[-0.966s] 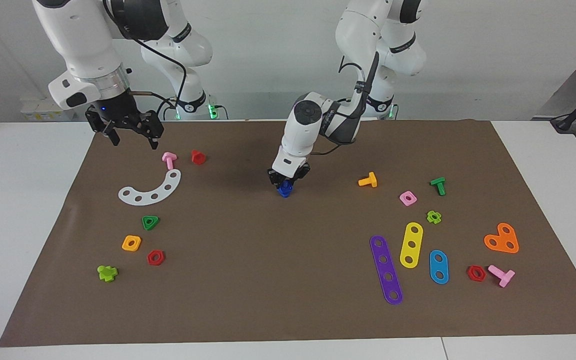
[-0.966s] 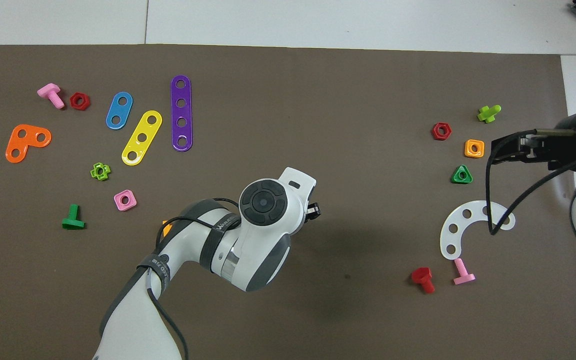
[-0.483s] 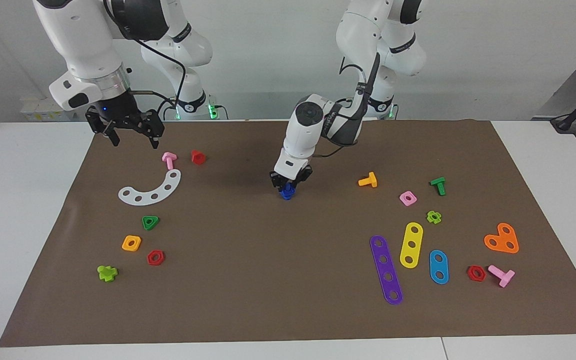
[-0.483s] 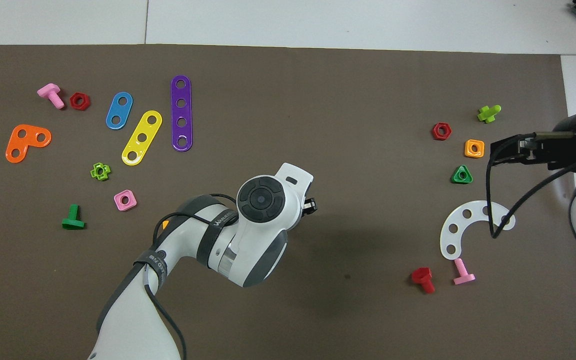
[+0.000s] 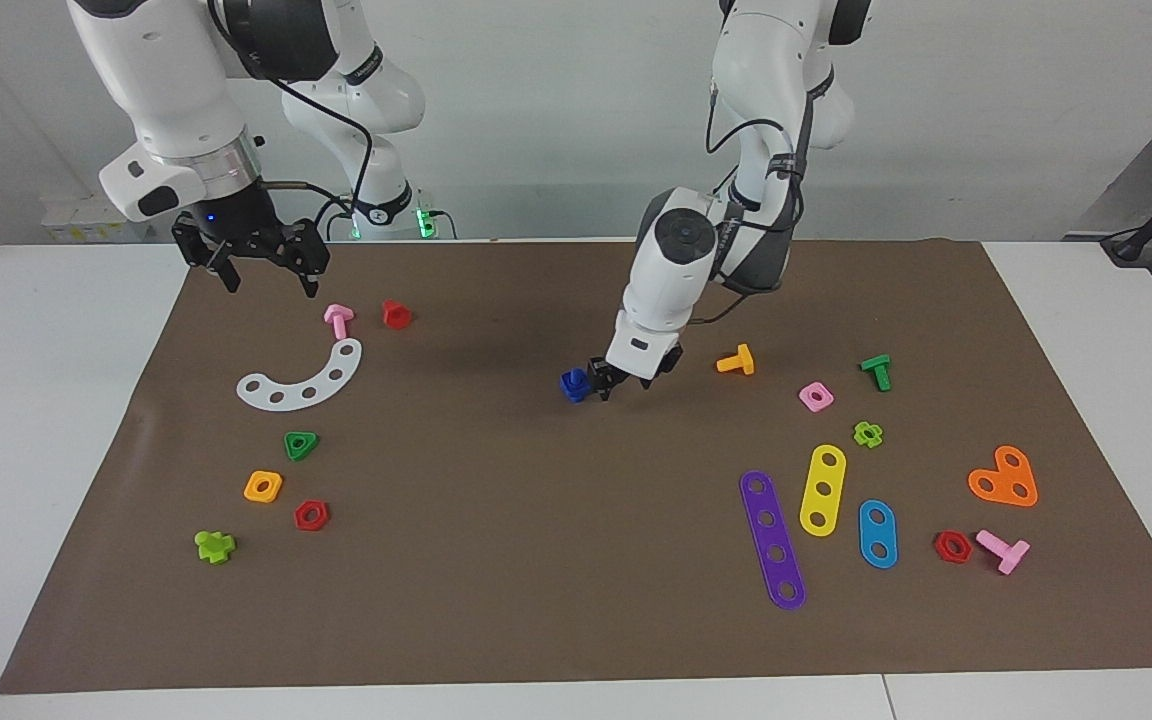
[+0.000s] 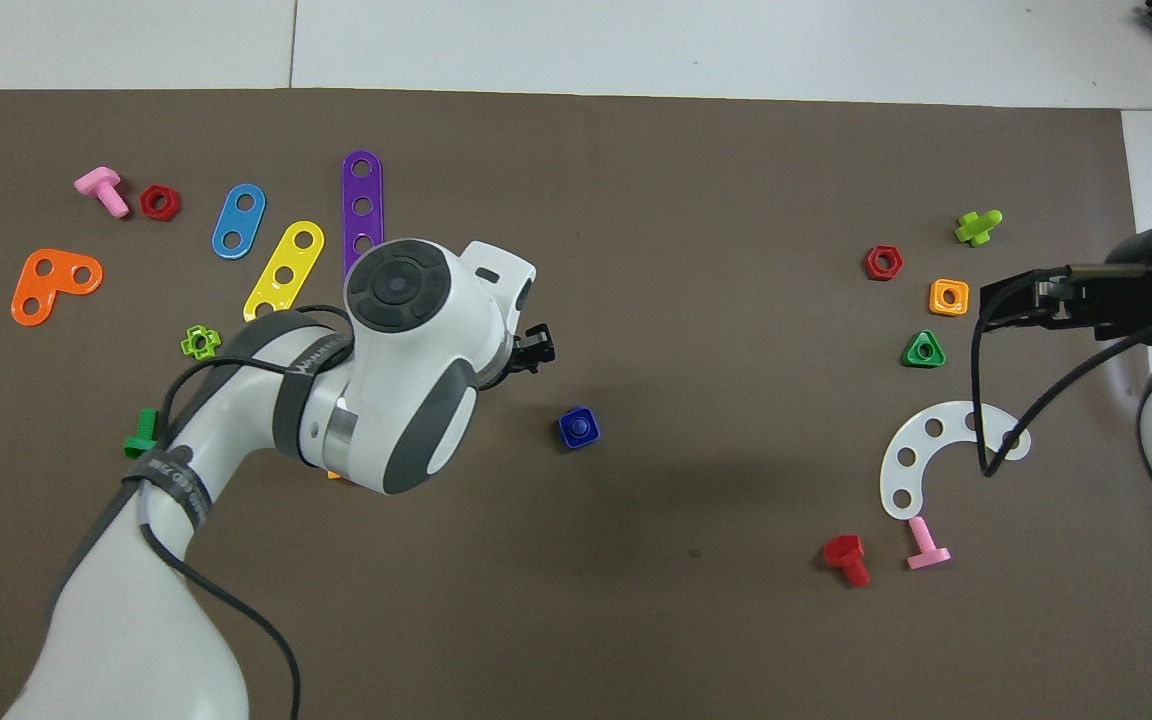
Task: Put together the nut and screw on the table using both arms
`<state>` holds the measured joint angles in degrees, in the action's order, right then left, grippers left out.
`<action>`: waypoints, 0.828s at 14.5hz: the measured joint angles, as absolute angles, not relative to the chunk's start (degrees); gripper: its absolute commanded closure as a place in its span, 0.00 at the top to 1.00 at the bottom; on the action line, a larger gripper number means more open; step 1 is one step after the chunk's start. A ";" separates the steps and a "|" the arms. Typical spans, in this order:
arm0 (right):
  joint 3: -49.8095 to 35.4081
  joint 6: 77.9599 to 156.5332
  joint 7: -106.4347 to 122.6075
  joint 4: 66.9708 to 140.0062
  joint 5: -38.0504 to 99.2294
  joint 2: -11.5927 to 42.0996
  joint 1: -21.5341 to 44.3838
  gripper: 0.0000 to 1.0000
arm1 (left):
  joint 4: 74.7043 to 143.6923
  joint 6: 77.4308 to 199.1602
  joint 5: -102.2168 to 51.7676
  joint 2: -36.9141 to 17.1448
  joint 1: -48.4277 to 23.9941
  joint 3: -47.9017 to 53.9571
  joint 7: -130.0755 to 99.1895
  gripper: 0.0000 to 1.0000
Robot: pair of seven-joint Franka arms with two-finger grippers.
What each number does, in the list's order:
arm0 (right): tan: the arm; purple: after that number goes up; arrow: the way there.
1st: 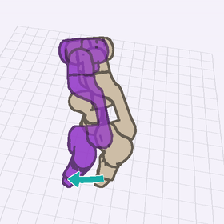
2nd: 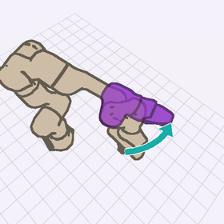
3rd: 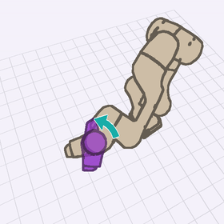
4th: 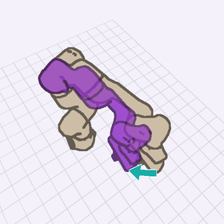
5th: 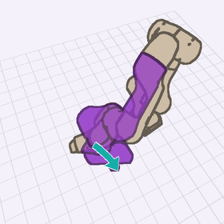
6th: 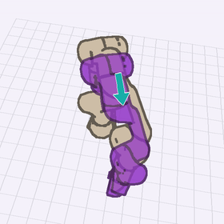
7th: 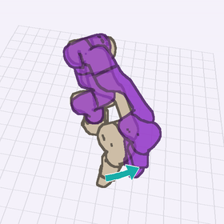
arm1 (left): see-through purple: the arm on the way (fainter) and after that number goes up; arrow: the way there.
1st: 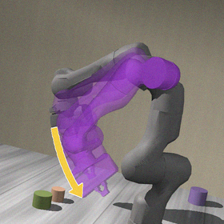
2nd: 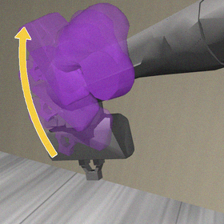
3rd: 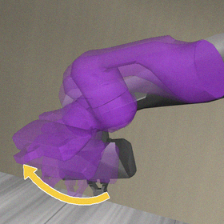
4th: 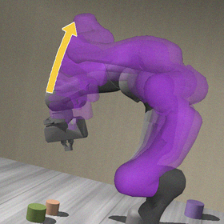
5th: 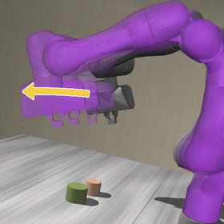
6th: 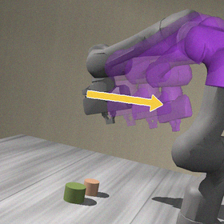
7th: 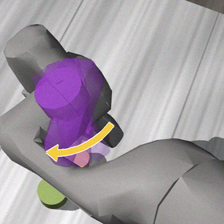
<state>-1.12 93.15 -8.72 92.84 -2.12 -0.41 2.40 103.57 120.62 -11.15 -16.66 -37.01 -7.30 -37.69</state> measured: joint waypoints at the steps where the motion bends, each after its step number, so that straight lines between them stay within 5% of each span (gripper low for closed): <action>1: -1.12 93.15 -8.72 92.84 -2.12 -0.42 2.40 1.00 | 103.16 118.10 -11.12 -15.08 -34.59 -7.54 -33.58 0.75; 10: -1.41 93.15 -8.71 92.84 -2.11 -0.42 2.60 1.00 | 101.57 95.80 -4.99 -2.88 -13.22 -8.05 5.46 0.74; 12: -1.42 93.15 -8.71 92.84 -2.11 -0.42 2.55 1.00 | 103.15 94.64 -3.19 0.56 -9.64 -8.10 8.55 0.85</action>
